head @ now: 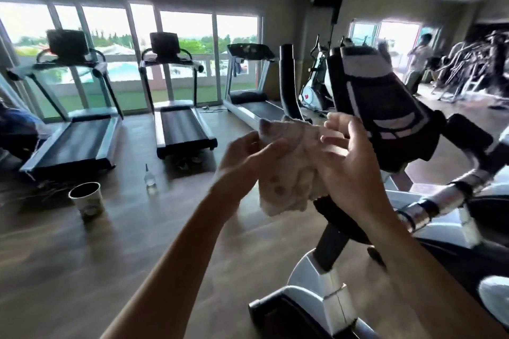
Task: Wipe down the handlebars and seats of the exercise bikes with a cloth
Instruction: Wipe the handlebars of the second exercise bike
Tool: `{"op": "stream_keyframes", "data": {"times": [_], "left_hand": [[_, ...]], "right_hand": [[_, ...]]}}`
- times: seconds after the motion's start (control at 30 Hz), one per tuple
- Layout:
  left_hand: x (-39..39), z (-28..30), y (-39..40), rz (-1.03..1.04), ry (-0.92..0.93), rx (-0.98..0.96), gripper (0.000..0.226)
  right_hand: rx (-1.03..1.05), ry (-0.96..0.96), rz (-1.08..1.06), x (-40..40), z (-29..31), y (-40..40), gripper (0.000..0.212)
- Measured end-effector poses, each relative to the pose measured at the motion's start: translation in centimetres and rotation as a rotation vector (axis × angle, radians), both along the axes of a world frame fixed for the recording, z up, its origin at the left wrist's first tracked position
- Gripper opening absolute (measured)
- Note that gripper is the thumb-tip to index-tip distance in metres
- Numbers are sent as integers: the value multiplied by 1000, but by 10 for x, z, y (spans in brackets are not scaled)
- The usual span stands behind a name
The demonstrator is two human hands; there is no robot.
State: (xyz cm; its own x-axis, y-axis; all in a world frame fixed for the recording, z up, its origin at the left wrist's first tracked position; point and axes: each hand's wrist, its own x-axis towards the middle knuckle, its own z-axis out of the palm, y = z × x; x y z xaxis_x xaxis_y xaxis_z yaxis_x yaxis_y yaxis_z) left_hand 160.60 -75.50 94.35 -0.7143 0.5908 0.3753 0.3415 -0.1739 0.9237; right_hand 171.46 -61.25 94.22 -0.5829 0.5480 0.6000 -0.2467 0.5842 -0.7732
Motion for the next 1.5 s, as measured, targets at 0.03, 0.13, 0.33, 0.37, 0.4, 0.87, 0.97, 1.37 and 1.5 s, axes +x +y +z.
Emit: {"op": "stream_keyframes", "data": {"times": [0.03,0.13,0.33,0.37,0.4,0.87,0.97,1.37,1.5], "left_hand": [[-6,6,8,0,-3,27,42],[-29,20,32,-61,48,82,51],[-84,50,76,-458,-213,256,20],[-92,56,79,-532,-251,266,21],[-103,62,82,-578,-264,252,22],[-276,133,165,-120,486,73,21],[-273,134,179,-255,629,17,27],[-295,135,192,-392,704,0,41],[-298,140,194,-439,642,-4,58]], "right_hand": [[84,2,-32,-5,5,5,62],[213,-118,-22,-23,24,20,81],[286,-151,171,-90,44,47,88],[279,-112,136,-102,47,48,83],[258,-64,80,-115,50,50,77],[223,-61,-914,-260,40,78,79],[488,-23,-1040,-260,38,81,68],[690,-103,-1246,-283,47,95,68],[709,-28,-1182,-292,66,107,68]]}}
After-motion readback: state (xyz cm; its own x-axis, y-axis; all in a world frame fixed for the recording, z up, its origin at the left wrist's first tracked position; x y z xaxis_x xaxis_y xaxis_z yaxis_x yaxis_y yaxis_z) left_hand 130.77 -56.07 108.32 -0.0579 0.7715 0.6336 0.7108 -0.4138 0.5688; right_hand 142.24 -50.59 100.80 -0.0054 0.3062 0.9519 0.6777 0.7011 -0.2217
